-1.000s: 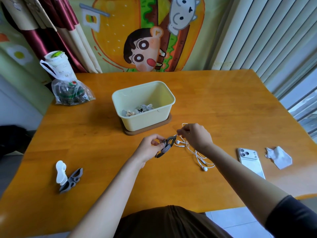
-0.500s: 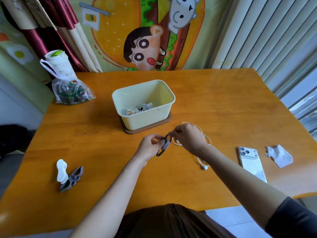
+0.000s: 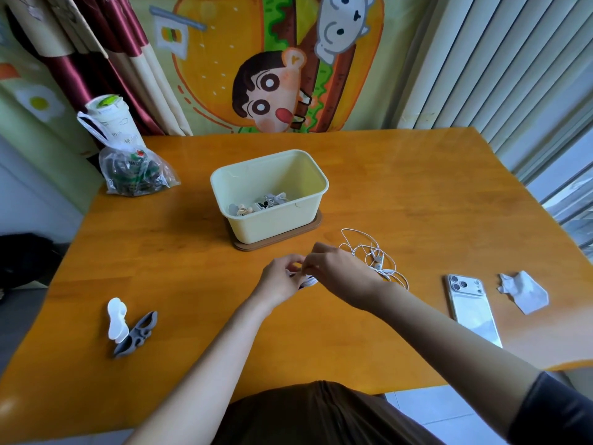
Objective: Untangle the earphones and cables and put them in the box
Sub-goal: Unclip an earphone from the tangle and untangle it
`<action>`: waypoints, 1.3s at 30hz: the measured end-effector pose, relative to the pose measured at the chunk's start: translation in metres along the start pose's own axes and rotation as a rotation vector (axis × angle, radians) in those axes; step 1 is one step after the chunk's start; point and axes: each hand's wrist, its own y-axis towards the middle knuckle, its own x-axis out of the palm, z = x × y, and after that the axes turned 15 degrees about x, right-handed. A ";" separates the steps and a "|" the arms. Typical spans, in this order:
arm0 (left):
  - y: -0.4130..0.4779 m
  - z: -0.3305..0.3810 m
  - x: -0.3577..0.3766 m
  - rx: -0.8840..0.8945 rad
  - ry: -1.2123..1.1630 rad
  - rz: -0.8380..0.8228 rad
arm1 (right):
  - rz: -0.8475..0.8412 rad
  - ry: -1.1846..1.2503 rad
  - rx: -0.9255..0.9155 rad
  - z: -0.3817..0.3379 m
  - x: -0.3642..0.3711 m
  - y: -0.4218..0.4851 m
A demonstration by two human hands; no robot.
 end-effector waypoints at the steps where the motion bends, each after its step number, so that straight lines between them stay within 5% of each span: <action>1: 0.000 0.001 0.000 0.011 -0.027 -0.019 | 0.015 0.019 -0.002 0.003 -0.001 0.002; 5: 0.001 0.009 0.000 0.079 -0.106 0.017 | 0.037 0.219 0.145 0.010 -0.003 0.004; 11: 0.001 0.018 0.001 0.001 -0.373 0.285 | 0.125 0.407 0.270 0.012 -0.004 0.004; 20: 0.004 0.028 0.002 -0.027 -1.105 0.437 | 0.361 0.522 0.295 0.002 -0.011 0.005; 39: -0.004 0.034 -0.001 -0.021 -0.933 0.404 | 0.336 0.555 0.288 -0.001 -0.013 0.001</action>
